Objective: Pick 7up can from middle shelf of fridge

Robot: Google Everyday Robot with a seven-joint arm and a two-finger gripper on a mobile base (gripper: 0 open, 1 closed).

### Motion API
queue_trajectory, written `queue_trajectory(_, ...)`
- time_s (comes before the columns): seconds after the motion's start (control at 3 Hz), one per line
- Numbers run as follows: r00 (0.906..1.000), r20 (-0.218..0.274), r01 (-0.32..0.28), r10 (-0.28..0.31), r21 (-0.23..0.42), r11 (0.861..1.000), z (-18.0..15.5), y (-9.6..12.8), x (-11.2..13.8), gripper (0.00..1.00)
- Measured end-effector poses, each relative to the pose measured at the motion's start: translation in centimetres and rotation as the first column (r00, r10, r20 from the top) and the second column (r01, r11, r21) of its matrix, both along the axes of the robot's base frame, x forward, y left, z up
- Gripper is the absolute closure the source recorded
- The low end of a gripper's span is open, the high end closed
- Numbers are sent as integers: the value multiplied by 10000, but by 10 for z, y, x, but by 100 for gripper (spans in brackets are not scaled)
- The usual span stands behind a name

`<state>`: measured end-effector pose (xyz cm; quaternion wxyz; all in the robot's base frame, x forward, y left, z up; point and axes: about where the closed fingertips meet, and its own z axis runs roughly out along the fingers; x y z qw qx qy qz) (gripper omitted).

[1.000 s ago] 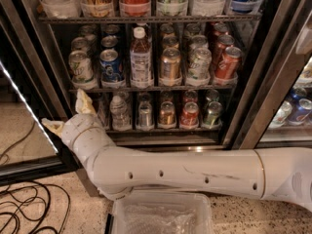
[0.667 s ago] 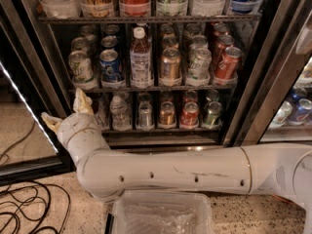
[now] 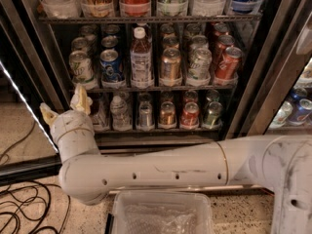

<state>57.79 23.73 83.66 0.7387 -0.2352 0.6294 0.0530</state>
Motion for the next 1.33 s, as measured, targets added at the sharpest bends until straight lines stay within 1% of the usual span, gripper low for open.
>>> queue_trajectory(0.33,9983,155,557,-560,158,9983,2,0,8,36)
queue_trajectory(0.67,9948,240,979,-985,255,9949,2,-4,15,39)
queue_trajectory(1.0,9916,262,1258,-1266,324,9915,1,-7,20,42)
queue_trajectory(1.33,9901,218,1378,-1387,354,9898,-1,-6,27,40)
